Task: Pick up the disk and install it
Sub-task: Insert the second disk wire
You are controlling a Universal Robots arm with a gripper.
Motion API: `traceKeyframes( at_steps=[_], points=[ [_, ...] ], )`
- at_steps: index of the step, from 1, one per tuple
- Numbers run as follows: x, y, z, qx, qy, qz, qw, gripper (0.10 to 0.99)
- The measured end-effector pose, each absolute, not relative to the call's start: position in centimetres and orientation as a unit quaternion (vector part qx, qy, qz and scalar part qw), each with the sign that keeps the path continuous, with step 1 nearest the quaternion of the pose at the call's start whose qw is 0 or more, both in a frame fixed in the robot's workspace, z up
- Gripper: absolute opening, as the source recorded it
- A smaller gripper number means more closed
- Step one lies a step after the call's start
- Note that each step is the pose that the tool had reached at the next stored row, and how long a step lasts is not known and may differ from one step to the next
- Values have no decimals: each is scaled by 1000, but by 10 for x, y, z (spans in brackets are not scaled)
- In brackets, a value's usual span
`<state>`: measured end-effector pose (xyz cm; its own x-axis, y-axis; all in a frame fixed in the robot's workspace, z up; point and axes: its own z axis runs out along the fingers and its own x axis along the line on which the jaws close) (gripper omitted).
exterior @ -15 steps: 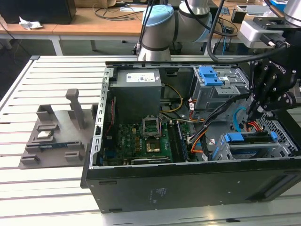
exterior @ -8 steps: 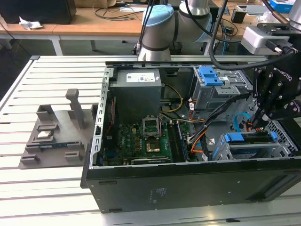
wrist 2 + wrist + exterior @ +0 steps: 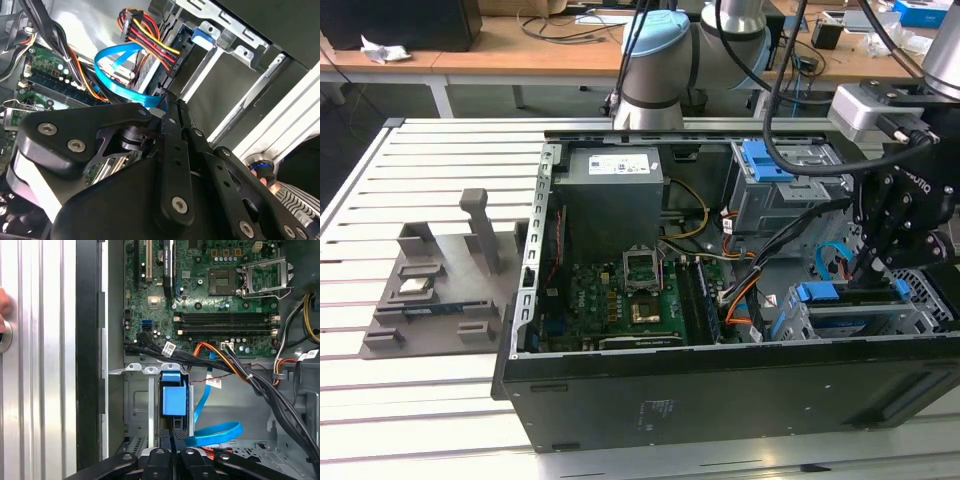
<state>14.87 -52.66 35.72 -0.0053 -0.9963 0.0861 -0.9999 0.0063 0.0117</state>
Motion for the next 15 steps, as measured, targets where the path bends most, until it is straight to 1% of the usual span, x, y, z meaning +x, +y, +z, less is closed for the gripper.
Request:
traceKeyframes(
  at_steps=[15],
  points=[
    [156,-532,346,704,-708,26,35,161]
  ],
)
